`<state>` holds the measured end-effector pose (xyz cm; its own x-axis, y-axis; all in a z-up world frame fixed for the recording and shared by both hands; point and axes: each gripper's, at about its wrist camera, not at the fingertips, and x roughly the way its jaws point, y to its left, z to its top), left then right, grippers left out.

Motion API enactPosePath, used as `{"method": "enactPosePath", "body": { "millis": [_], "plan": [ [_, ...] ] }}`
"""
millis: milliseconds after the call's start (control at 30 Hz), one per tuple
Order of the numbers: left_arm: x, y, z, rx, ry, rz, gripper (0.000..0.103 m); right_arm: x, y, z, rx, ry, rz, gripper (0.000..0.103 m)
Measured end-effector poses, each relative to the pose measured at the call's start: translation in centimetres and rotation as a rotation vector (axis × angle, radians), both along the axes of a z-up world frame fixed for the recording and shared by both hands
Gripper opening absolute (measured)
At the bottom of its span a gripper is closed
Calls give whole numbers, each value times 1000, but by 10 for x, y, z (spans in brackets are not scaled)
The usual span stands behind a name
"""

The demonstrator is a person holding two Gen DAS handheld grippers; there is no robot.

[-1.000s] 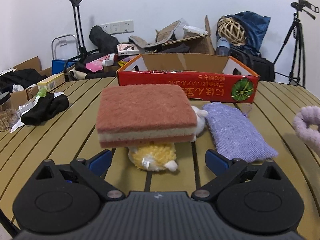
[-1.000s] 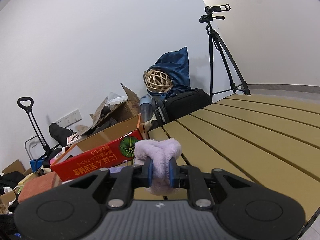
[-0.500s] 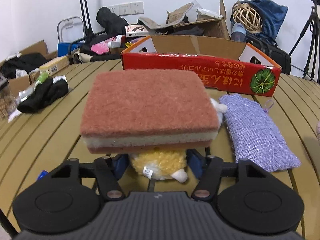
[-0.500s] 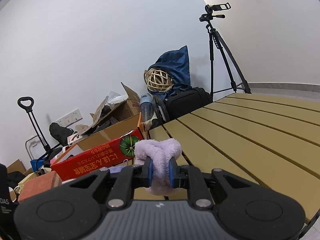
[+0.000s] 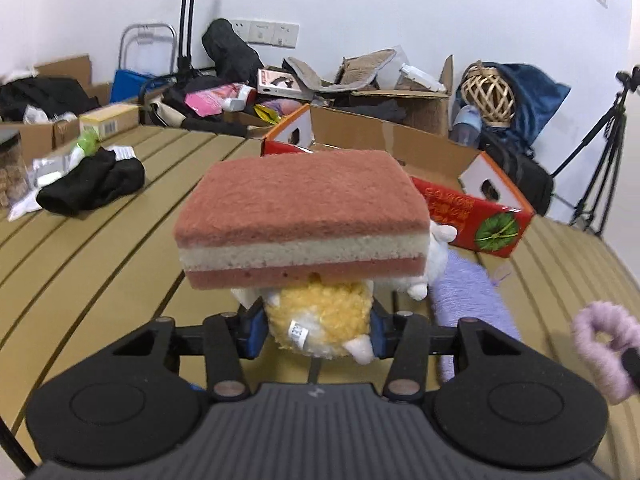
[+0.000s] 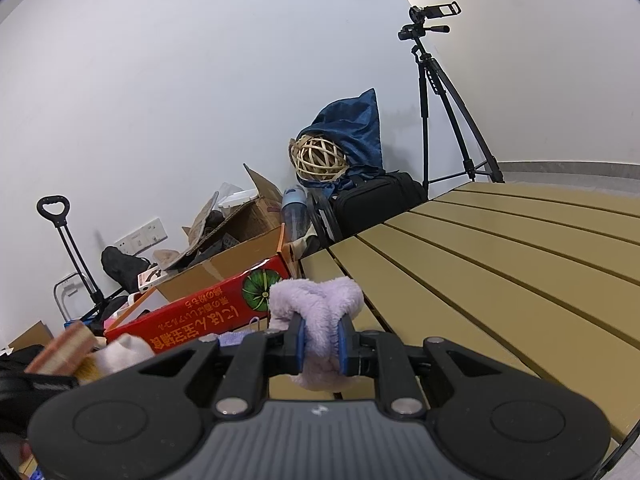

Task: Collect trash
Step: 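Lift the yellow-white plush toy off the table with the left gripper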

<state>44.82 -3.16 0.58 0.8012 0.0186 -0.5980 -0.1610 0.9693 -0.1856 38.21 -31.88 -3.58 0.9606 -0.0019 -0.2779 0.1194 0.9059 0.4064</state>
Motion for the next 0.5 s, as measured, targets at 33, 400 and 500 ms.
{"method": "enactPosePath", "body": {
  "millis": [33,400,500],
  "plan": [
    [-1,5,2,-47,11,-8,49,0,0,0,1,0,2,15],
    [-15,43,6,-275,51,12,49,2,1,0,-2,4,14,15],
    [-20,42,8,-231,33,17,49,2,3,0,-1,7,17,15]
  ]
}}
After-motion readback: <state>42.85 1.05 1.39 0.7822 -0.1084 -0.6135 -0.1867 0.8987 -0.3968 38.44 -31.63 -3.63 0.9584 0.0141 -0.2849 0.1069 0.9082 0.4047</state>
